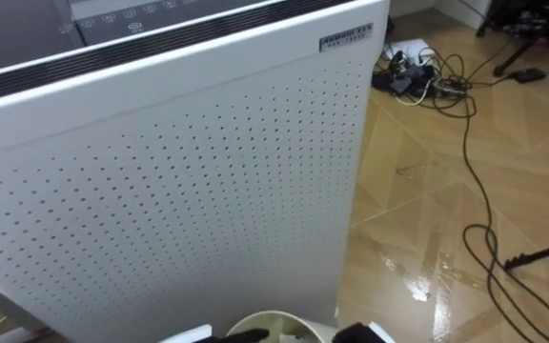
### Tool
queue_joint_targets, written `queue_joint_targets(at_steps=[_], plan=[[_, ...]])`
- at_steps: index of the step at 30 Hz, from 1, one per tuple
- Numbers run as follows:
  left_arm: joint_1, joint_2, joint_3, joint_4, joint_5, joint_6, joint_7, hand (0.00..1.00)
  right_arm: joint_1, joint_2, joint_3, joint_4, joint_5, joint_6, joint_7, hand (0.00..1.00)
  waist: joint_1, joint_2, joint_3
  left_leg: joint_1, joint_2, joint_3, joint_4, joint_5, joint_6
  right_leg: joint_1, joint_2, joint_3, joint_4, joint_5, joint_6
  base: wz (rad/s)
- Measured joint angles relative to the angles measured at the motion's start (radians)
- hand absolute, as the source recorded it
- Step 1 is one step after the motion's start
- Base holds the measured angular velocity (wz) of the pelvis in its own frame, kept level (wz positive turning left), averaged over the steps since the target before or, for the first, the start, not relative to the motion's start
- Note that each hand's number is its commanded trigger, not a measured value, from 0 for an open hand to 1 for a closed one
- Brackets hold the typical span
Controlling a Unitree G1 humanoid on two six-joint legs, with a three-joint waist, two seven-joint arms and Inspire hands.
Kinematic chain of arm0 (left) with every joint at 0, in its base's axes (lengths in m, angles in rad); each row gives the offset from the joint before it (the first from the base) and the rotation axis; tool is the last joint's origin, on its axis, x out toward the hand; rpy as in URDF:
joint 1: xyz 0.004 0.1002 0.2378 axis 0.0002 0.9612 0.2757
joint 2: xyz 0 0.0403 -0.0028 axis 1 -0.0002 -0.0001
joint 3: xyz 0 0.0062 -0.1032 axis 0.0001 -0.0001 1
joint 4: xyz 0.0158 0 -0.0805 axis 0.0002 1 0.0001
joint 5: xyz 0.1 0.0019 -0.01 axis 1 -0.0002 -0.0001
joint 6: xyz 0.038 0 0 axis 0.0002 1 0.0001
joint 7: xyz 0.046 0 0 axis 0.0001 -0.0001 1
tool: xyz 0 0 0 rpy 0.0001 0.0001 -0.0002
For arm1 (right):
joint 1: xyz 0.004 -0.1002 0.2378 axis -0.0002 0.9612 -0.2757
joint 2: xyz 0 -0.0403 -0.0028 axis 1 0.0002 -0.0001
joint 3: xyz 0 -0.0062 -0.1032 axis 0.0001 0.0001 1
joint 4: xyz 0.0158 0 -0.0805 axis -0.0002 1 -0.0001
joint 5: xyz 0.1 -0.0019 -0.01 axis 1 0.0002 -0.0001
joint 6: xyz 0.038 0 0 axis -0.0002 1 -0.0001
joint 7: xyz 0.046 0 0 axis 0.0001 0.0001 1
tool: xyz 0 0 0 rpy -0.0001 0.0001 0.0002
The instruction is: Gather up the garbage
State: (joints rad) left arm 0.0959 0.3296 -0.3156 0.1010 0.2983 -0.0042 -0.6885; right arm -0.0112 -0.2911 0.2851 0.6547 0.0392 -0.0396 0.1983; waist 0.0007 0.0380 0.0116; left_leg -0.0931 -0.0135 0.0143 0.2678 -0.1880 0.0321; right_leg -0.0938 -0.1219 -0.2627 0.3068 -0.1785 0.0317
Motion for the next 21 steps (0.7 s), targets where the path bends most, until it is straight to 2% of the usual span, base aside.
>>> queue_joint_targets(at_steps=[7, 11, 13, 16, 19, 20, 21], plan=[[0.042, 0.001, 0.0, 0.021, -0.026, 0.071, -0.063, 0.0, 0.018, -0.016, -0.001, 0.0, -0.002, 0.035, 0.001, 1.0, -0.019, -0.009, 0.0015, 0.013, -0.001, 0.007, -0.004, 0.0, 0.0, 0.009, -0.001, 0.013, 0.002, -0.004, 0.003, -0.02], [0.08, 0.002, 0.001, 0.021, -0.026, 0.09, -0.088, 0.0, 0.037, -0.023, -0.01, -0.007, -0.002, 0.051, 0.007, 1.0, -0.022, -0.015, 0.0013, 0.022, -0.001, 0.012, -0.01, 0.0, 0.0, 0.011, 0.001, 0.016, 0.001, -0.005, 0.003, -0.02], [0.096, 0.002, 0.006, 0.045, -0.048, 0.092, -0.104, 0.0, 0.074, -0.029, -0.026, -0.019, -0.001, 0.054, 0.008, 1.0, -0.018, -0.015, 0.0015, 0.033, 0.0, 0.012, -0.017, 0.0, 0.0, 0.019, 0.002, 0.016, -0.002, -0.005, 0.003, -0.03], [0.139, 0.001, 0.043, 0.08, -0.075, 0.109, -0.1, 0.0, 0.124, -0.03, -0.034, -0.045, 0.0, 0.063, -0.002, 1.0, -0.003, -0.014, 0.0, 0.056, 0.002, 0.028, -0.034, -0.002, -0.002, 0.026, 0.007, 0.032, -0.007, -0.01, 0.003, -0.14], [0.175, -0.009, 0.08, 0.163, -0.142, 0.108, -0.059, 0.0, 0.168, -0.029, -0.042, -0.048, 0.005, 0.063, -0.022, 1.0, 0.004, -0.015, -0.0009, 0.091, 0.002, 0.04, -0.055, -0.002, -0.003, 0.046, 0.011, 0.039, -0.016, -0.01, 0.003, -0.12], [0.197, -0.011, 0.094, 0.179, -0.16, 0.108, -0.034, 0.0, 0.18, -0.028, -0.052, -0.048, 0.005, 0.062, -0.025, 1.0, 0.004, -0.007, -0.0086, 0.096, 0.003, 0.041, -0.06, -0.003, -0.004, 0.048, 0.012, 0.04, -0.016, -0.011, 0.003, -0.09], [0.203, -0.012, 0.097, 0.189, -0.17, 0.106, -0.024, 0.0, 0.186, -0.028, -0.057, -0.048, 0.005, 0.062, -0.027, 1.0, 0.003, -0.006, -0.0089, 0.099, 0.002, 0.041, -0.064, -0.003, -0.004, 0.051, 0.011, 0.04, -0.016, -0.012, 0.004, 0.0]])
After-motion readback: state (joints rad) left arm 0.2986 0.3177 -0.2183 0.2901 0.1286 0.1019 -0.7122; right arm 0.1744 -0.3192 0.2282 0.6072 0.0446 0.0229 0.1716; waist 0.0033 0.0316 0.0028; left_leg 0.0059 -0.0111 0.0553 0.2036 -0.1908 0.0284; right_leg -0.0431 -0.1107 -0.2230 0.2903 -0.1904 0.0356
